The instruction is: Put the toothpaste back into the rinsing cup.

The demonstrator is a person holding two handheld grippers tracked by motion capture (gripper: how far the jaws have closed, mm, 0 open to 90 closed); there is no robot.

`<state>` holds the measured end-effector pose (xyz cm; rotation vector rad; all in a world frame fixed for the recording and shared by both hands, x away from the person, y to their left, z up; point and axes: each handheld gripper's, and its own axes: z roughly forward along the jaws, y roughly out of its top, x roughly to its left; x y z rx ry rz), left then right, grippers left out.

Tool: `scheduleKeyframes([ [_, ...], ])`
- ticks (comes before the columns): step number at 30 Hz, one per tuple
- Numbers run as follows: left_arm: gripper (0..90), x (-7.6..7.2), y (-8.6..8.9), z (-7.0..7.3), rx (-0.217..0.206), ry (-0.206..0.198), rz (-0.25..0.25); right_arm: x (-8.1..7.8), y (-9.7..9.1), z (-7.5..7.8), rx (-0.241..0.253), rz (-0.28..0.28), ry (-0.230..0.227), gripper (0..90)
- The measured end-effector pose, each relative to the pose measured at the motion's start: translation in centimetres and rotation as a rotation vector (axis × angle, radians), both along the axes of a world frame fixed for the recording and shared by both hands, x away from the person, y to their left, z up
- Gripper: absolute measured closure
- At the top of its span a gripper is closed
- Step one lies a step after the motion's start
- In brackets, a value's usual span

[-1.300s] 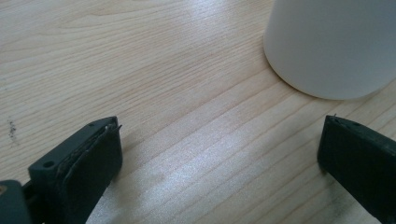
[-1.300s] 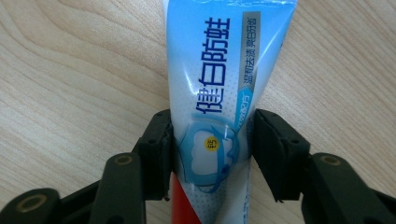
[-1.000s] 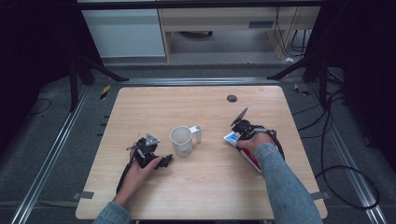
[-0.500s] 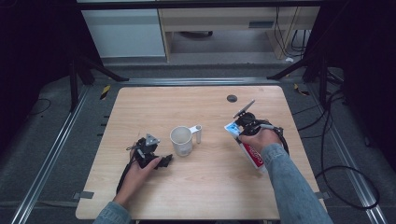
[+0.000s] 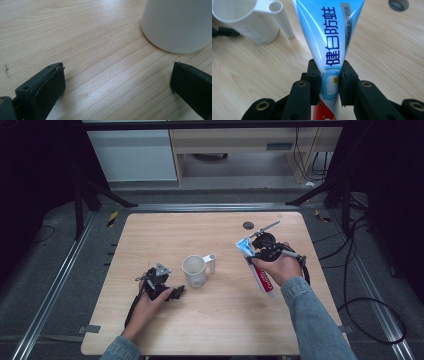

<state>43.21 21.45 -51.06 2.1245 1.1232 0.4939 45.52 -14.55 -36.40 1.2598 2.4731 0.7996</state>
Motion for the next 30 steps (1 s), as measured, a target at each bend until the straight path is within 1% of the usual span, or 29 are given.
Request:
scheduleKeyframes([
  [3,0.0,0.0,0.0,0.0,0.0,0.0,0.0,-0.2,0.5,0.2,0.023,0.005,-0.041,73.8],
  [8,0.0,0.0,0.0,0.0,0.0,0.0,0.0,-0.6,1.4,0.6,0.091,0.008,-0.115,73.7],
  [16,0.0,0.0,0.0,0.0,0.002,-0.001,-0.001,-1.1,2.8,1.1,0.173,-0.012,-0.205,73.6],
  [18,0.0,0.0,0.0,0.0,0.003,-0.001,-0.002,-1.1,3.1,1.3,0.188,-0.018,-0.22,73.6],
  [20,0.0,0.0,0.0,0.0,0.003,-0.001,-0.002,-1.2,3.4,1.5,0.201,-0.02,-0.247,73.6],
  [22,0.0,0.0,0.0,0.0,0.002,-0.001,-0.002,-1.2,3.7,1.8,0.217,-0.024,-0.258,73.6],
  [26,0.0,0.0,0.0,0.0,0.002,-0.001,-0.002,-1.2,4.1,2.1,0.23,-0.029,-0.282,73.6],
  [30,0.0,0.0,0.0,0.0,0.002,-0.001,-0.002,-1.2,4.6,2.6,0.261,-0.027,-0.301,73.6],
])
